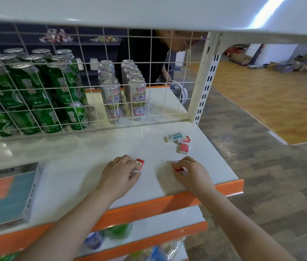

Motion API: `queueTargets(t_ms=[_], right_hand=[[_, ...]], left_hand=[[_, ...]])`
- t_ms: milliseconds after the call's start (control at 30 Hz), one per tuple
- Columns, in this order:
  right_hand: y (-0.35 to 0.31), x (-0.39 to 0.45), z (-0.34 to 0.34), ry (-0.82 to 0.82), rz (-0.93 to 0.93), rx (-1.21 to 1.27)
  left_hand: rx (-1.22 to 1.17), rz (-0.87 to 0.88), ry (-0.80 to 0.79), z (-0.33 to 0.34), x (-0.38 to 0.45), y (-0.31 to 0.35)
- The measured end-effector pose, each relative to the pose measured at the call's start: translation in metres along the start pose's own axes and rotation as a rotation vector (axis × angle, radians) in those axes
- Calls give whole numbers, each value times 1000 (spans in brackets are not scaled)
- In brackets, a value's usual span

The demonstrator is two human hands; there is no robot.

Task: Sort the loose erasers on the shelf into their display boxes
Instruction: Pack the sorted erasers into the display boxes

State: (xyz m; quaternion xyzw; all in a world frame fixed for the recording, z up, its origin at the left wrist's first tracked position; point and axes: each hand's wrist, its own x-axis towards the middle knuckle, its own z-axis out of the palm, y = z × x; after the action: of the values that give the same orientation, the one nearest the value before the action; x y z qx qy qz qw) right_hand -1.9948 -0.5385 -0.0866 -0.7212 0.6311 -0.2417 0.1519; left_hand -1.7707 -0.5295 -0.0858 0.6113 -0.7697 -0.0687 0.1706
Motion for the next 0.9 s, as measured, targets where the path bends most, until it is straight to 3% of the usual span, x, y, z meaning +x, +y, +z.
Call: queueTargets(t_ms=[167,267,367,667,900], right_hand=[[-13,3,8,-87,-53,65],[-16,3,8,-49,5,80],[-12,2,6,-70,69,-5],[-8,7,9,-46,118,-79],[-21,16,13,-122,113,126]], left_hand=[[-43,-185,20,1,-5,-12],[-69,-276,27,6,-5,-14],[-52,-264,15,10,-3,-12],[-296,-250,-60,12,6,-10],[-463,-237,-45,12,6,-3]])
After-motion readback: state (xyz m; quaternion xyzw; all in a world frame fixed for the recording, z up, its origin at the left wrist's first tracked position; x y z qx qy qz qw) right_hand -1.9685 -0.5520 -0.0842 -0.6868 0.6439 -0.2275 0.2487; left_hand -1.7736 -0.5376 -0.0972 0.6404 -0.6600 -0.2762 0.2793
